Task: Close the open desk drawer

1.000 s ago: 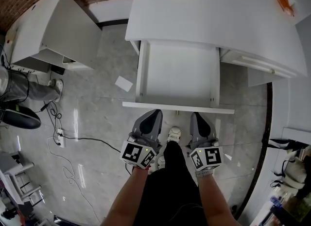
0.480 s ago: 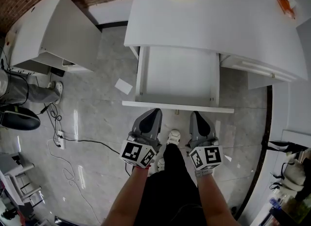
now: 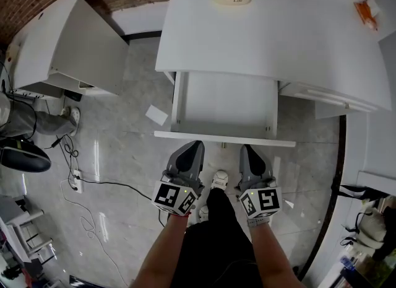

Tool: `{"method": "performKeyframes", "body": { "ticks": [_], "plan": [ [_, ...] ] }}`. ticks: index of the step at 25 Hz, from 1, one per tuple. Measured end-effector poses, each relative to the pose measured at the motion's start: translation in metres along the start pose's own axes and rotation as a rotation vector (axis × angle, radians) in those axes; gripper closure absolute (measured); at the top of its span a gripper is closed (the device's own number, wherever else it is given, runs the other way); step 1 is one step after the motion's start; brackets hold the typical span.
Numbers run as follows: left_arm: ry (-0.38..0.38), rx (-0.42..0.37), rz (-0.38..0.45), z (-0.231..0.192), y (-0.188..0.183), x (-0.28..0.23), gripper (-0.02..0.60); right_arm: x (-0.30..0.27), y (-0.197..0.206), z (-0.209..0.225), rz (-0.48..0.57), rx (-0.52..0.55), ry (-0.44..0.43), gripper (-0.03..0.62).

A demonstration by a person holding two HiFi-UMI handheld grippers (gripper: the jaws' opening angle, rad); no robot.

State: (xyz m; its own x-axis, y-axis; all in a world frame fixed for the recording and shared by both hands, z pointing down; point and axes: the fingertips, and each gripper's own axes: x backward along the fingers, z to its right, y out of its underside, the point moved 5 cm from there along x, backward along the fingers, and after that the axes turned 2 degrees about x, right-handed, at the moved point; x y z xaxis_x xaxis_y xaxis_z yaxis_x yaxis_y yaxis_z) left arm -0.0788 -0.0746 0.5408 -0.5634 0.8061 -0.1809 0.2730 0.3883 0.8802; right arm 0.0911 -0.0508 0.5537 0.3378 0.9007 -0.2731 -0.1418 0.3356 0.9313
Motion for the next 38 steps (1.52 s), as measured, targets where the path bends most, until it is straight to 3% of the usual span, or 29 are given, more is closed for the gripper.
{"method": "performKeyframes", "body": {
  "ticks": [19,38],
  "plan": [
    [-0.049,0.009,0.016,-0.013,-0.007,-0.031,0.578,-0.031,-0.014,0.015,-0.021,-0.008,-0.035,0.595],
    [-0.003,0.012,0.005,-0.032,-0.024,-0.071,0.578,-0.072,-0.029,0.031,-0.025,-0.025,0.015,0.595]
  ]
}}
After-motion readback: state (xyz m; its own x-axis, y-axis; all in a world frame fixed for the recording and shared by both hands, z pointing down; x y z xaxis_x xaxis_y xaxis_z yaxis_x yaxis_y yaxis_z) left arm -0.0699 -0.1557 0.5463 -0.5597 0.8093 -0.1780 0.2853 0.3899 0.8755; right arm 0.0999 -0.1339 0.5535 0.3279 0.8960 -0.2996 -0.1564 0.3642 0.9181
